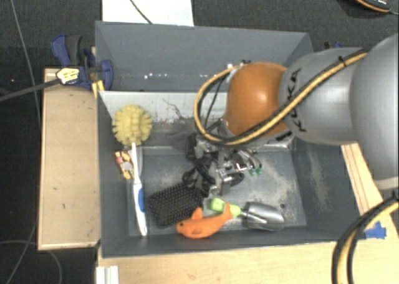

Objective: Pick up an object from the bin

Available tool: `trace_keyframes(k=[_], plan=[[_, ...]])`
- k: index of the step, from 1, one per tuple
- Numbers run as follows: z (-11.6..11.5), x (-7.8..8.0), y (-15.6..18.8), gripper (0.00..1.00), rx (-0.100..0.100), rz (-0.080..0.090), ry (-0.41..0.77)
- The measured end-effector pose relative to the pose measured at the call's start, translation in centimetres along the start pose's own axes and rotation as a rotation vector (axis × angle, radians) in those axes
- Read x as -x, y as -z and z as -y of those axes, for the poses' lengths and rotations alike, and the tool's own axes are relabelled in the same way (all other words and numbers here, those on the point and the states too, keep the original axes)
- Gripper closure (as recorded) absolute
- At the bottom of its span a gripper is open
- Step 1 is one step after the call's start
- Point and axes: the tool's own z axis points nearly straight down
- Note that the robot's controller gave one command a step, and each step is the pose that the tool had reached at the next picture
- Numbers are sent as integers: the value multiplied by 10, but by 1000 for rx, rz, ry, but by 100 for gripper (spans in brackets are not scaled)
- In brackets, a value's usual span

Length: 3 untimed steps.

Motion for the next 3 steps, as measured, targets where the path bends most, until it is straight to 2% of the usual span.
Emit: trace_keyframes(k=[1, 2, 3], plan=[[19, -12, -23, 0, 1, 5, 77], [2, -12, 3, 0, 0, 6, -15], [21, -17, -28, 0, 1, 8, 84]])
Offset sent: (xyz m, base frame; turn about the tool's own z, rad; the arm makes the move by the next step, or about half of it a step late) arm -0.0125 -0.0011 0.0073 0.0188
